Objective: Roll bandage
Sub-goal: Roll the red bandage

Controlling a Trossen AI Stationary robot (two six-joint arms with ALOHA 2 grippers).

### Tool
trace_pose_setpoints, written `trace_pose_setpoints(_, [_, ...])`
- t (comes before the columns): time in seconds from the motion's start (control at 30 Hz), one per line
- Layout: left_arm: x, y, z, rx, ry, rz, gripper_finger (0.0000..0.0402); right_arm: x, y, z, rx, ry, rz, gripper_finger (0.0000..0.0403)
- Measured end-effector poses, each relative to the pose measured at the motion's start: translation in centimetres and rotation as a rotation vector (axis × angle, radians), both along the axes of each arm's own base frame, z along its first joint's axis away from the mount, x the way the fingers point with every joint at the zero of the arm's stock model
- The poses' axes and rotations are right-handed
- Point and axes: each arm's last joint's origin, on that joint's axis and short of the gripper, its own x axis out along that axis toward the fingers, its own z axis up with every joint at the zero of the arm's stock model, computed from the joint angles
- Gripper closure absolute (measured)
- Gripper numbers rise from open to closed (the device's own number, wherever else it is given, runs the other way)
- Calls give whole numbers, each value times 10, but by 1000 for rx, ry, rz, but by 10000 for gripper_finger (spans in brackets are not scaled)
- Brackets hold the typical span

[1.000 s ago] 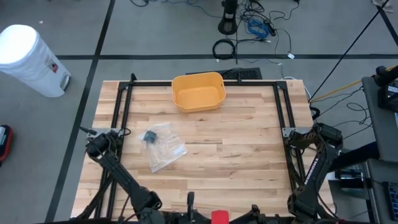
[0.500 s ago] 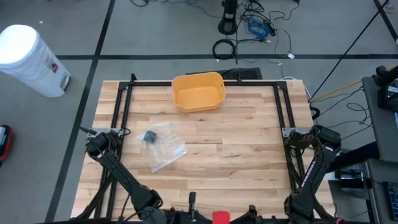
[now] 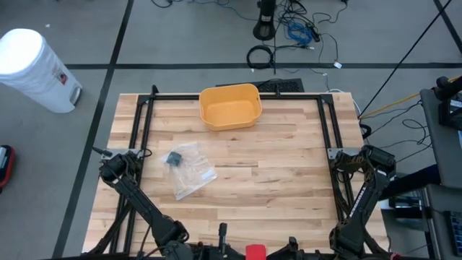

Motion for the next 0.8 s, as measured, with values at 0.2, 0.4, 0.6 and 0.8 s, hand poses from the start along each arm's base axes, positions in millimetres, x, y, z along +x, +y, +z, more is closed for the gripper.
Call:
trace_pose_setpoints(0.2, [-3,-1,-1,25,23,10,375,-4,2,0,-1,-1,-4,261])
trace_pose_setpoints(0.4, [-9,1,10,12,12,21,375,-8,5,0,23,-2,5,261])
trace_pose_setpoints(0.6, [-9,1,9,16,17,24,375,-4,2,0,9,-1,-1,261])
trace_pose_setpoints(0.8, [-9,0,9,-9,21,15,375,3,-2,0,-30,2,-10,261])
